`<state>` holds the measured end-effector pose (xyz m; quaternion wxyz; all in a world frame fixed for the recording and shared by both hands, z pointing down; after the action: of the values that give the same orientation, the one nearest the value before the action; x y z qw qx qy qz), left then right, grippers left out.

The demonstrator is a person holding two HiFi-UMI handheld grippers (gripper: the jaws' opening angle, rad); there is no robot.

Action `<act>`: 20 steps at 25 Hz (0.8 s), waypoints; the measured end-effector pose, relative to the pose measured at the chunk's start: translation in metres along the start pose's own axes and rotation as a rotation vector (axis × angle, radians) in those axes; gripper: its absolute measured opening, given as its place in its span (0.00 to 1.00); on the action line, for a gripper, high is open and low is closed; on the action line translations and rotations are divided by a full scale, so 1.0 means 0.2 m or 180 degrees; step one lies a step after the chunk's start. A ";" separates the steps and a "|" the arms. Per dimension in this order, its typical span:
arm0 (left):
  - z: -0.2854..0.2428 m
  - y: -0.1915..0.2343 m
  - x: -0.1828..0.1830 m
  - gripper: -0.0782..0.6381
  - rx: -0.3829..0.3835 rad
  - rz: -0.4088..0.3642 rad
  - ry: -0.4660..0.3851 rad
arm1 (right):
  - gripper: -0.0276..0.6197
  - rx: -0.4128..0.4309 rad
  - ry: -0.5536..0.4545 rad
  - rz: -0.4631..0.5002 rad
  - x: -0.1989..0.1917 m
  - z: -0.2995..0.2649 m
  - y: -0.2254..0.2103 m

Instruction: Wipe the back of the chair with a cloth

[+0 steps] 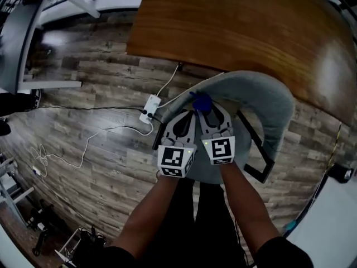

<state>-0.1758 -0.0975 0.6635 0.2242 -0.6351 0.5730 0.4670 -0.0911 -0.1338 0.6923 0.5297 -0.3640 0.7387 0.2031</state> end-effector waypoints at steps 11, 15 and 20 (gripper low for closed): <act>0.04 0.11 -0.06 0.11 0.0439 -0.0034 -0.0045 | 0.22 0.0104 0.0010 0.0059 -0.05 -0.11 0.06; 0.05 0.10 -0.08 0.11 0.0383 -0.0063 -0.0005 | 0.22 0.0075 -0.0027 0.0078 -0.06 -0.12 0.05; 0.01 0.04 -0.09 0.11 0.0306 -0.0063 0.0025 | 0.22 -0.0063 -0.0015 0.0049 -0.09 -0.12 -0.05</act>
<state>-0.1826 -0.0888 0.6796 0.2568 -0.6311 0.5894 0.4341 -0.0955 -0.1496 0.7189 0.5262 -0.3630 0.7382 0.2154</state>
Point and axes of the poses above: the fingertips, and each gripper's own axes: z backward along the fingers, y to its left, x out of its top, the point moved 6 cm from there along z, backward along the fingers
